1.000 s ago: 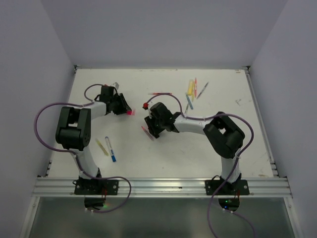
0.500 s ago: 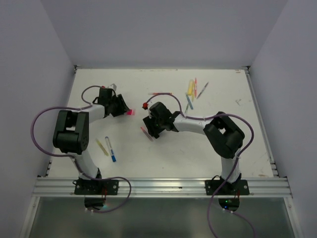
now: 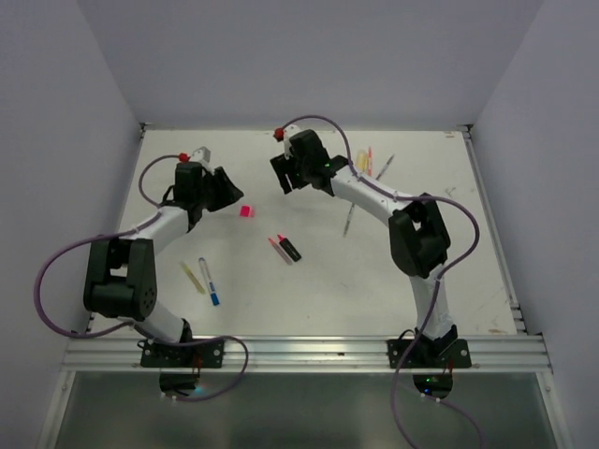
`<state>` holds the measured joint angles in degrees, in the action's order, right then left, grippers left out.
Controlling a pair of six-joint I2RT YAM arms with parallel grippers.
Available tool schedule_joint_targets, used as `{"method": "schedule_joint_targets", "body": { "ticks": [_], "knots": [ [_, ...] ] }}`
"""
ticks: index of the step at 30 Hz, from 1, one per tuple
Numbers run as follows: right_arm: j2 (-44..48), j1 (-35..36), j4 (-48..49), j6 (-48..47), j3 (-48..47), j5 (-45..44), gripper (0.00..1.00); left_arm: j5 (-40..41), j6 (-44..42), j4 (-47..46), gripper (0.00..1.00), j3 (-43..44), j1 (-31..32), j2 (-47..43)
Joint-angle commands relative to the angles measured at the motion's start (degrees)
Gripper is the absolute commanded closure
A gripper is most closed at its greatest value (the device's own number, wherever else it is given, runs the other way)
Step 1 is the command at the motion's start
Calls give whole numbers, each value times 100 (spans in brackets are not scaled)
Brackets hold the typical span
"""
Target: Open the pen caps
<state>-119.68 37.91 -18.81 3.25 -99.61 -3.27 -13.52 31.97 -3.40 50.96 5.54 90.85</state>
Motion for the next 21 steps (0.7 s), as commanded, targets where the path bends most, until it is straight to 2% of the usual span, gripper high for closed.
{"method": "schedule_joint_targets", "body": {
  "ticks": [1,4,7,13,21],
  "knots": [
    [-713,-450,-457,-1016,-881,230,31,-186,222,-530,46,-314,0,-435],
    [-1004,-644,-475,-1465,-1409,300,30,-230,327,-723,46,-569,0,-716],
    [-1329,-759,-527,-1913,-1806,738,30,-397,468,-1030,45,-789,8,-954],
    [-1787,-785,-668,-2714,-2159,1056,30,-739,592,-1207,46,-868,26,-1183],
    [-2358,-908,-931,-2795,-2562,1302,33,-942,636,-1172,46,-842,35,-1569]
  ]
}}
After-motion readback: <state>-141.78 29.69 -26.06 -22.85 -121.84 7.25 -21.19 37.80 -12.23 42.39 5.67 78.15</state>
